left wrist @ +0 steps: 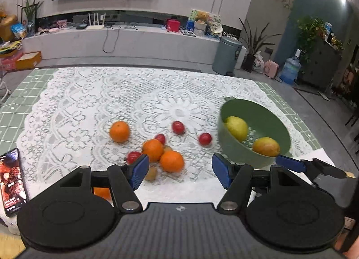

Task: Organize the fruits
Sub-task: 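Withdraw both tools from the colander toward the remaining fruits, then grasp an orange with the left tool while the right tool grasps another orange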

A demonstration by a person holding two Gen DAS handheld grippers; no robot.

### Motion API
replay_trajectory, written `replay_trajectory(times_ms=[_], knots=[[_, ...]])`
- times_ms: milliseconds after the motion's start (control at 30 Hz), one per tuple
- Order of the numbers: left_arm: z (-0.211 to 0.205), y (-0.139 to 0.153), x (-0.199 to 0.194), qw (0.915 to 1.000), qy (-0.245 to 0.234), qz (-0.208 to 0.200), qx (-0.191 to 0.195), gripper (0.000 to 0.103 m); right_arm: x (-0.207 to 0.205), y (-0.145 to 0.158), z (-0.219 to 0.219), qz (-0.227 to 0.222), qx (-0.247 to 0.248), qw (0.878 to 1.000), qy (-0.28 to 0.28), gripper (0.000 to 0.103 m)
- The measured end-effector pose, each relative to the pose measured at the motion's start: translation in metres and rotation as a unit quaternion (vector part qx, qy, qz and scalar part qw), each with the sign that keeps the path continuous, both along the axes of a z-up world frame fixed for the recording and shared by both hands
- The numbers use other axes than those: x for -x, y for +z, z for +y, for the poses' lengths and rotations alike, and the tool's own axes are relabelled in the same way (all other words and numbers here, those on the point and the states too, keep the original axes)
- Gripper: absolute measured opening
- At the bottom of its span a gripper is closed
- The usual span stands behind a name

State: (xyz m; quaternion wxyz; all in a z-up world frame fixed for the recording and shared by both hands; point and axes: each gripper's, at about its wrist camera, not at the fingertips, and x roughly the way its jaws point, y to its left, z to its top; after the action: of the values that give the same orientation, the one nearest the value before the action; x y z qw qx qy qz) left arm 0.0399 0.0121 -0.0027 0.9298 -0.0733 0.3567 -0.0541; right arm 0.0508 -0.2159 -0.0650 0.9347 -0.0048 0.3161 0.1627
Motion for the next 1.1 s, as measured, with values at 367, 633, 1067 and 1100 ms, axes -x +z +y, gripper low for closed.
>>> replay_trajectory(times_ms=[367, 633, 1067, 1100], knots=[[0.049, -0.044, -0.028, 0.9981, 0.048, 0.038, 0.002, 0.076, -0.022, -0.028, 0.046, 0.030, 0.006, 0.999, 0.043, 0.072], [0.060, -0.068, -0.053, 0.9980, 0.049, 0.039, 0.009, 0.076, -0.051, -0.047, 0.074, 0.035, 0.000, 0.997, 0.065, 0.059], [0.080, -0.088, -0.116, 0.9943, 0.087, 0.058, 0.023, 0.073, -0.083, -0.062, 0.086, 0.084, -0.043, 0.994, 0.047, 0.057], [0.082, -0.090, -0.120, 0.9939, 0.090, 0.059, 0.025, 0.073, -0.084, -0.063, 0.086, 0.086, -0.045, 0.994, 0.044, 0.057]])
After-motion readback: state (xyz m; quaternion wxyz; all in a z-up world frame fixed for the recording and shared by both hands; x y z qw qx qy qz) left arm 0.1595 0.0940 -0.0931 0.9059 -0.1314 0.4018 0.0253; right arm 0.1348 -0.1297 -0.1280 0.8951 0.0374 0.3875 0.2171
